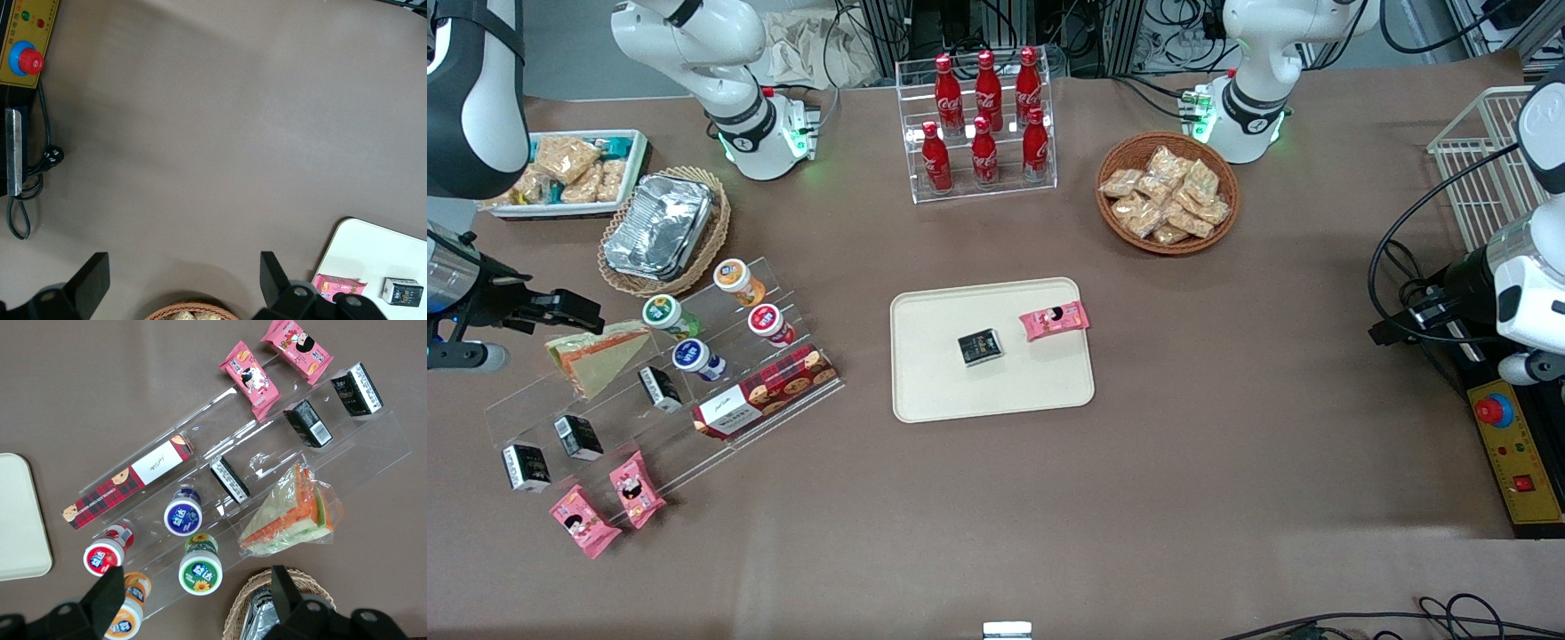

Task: Place sandwich on tray
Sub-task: 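Move the right gripper toward the wrapped sandwich on the acrylic rack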

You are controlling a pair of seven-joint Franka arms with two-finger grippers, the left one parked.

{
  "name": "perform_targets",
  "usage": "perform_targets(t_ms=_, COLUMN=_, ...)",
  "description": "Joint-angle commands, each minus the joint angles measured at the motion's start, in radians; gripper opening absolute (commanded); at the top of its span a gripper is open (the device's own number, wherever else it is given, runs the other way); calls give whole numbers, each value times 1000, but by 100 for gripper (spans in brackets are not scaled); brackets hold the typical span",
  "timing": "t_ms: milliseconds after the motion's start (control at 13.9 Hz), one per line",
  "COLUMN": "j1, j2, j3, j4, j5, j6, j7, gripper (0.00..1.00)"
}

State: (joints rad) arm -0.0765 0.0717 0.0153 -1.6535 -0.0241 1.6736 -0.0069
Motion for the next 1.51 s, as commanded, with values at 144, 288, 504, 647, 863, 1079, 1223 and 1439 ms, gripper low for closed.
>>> perform_targets(t_ms=144, j1=-12, j2=20, j3=-3, j4=24, j5=-17, j6=-3, j7=2, gripper=98)
perform_targets(t_ms=288, j1=-17, j2=36, j3=-5, j4=24, j5=-23, j6=32, j7=2, gripper=98)
perform_targets(t_ms=504, j1=-60, j2=59, j3=-6, j4=23, j5=-19, j6=98, j7=5, gripper=98)
perform_targets(t_ms=647, j1=-68, j2=71, j3=-6, j4=20, j5=-20, j6=103, j7=136, gripper=98)
perform_targets(t_ms=863, j1=-92, j2=95, j3=-6, j4=18, j5=-8, j6=89, j7=350, gripper=98)
perform_targets(t_ms=1079, j1=-82, j2=123, j3=-5, j4=9, j5=-10, j6=36, j7=653, gripper=98)
perform_targets(t_ms=1223, j1=-92, j2=152, j3=-5, j4=9, j5=-13, j6=31, j7=732, gripper=98)
perform_targets(t_ms=1439, j1=-133, j2=152, j3=-11, j4=-3, j5=-20, j6=20, j7=717, gripper=98)
